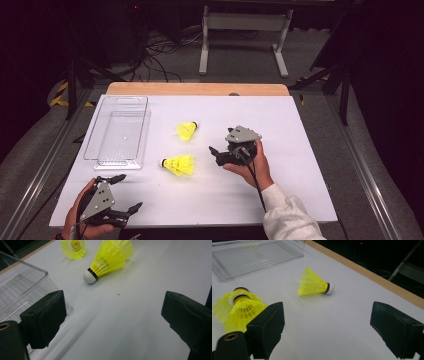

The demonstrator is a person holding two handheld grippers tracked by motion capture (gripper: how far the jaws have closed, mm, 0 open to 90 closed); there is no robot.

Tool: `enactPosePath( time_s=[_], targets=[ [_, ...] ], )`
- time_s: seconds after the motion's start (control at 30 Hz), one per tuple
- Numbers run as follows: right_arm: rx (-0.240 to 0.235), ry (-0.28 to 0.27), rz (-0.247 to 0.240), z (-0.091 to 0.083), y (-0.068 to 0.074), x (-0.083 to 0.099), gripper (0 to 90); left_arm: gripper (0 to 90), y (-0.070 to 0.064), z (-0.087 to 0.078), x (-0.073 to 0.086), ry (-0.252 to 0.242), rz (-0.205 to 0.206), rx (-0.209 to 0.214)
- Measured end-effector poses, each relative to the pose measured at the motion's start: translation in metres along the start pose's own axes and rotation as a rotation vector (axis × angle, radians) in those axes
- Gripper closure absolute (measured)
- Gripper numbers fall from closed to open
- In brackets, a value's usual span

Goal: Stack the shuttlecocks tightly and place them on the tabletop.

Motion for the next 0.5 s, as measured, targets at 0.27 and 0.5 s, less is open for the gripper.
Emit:
enactPosePath(
  time_s=[0.27, 0.5],
  targets=[
    [-0.001, 0.047, -0.010, 0.036, 0.003, -0.014, 14.8, 7.0, 0.000, -0.001, 0.000, -0.004, -0.002, 0.002],
    [-0.008, 0.065, -0.005, 0.068, 0.007, -0.023, 15.7, 7.0, 0.001, -0.002, 0.000, -0.013, -0.007, -0.001]
  ],
)
Point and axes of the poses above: each handheld gripper's, and its own axes: z roughly forward along the jaws, x roughly out of its underside, y roughly to its left, the point moved 3 cm from there along z, roughly forward along the jaws, and after that the axes turned 2 degrees about z, right-handed, at the moved point
